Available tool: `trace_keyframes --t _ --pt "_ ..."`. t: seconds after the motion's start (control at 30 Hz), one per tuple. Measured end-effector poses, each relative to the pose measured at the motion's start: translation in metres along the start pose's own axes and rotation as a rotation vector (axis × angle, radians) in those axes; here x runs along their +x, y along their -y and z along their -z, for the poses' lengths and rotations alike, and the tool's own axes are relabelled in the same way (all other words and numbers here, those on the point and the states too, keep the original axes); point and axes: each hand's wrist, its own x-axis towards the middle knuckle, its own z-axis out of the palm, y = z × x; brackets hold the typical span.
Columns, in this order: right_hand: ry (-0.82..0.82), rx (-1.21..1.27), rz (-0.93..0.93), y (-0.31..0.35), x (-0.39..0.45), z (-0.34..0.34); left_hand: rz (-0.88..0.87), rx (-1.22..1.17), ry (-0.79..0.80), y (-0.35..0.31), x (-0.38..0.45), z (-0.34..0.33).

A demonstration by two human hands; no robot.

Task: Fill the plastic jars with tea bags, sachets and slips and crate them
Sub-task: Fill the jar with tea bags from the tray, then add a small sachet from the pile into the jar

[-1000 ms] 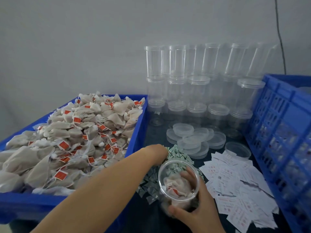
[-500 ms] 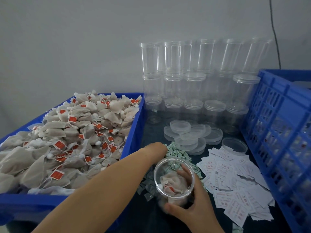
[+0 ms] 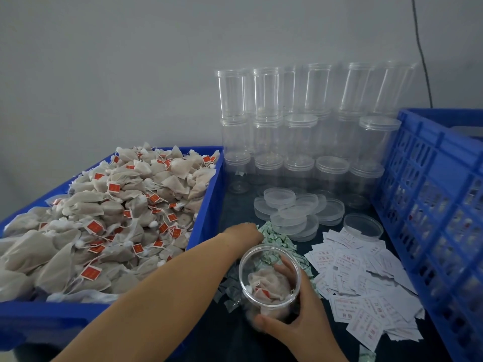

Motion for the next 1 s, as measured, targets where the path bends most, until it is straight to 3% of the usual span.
trace_keyframes --t 0.17,0.37,0.57,0.8,1.0 --pt "0.006 -0.004 0.012 -0.001 0.001 0.001 0.023 0.047 -0.086 -0.001 -0.006 0.007" --pt "0.033 0.022 -0.008 -0.002 0.003 0.004 0.0 -0.434 -0.298 0.013 -0.036 0.042" --pt "0.042 0.081 -0.051 -0.004 0.003 0.004 -0.177 -0.576 -0.315 0.008 -0.109 0.086" --pt "0.066 0.139 -0.063 0.0 0.006 0.003 -0.237 -0.452 -0.261 -0.036 -0.141 0.074" --pt "0.045 0.146 -0.04 -0.002 0.004 0.003 -0.153 -0.231 -0.263 -0.052 -0.134 0.056"
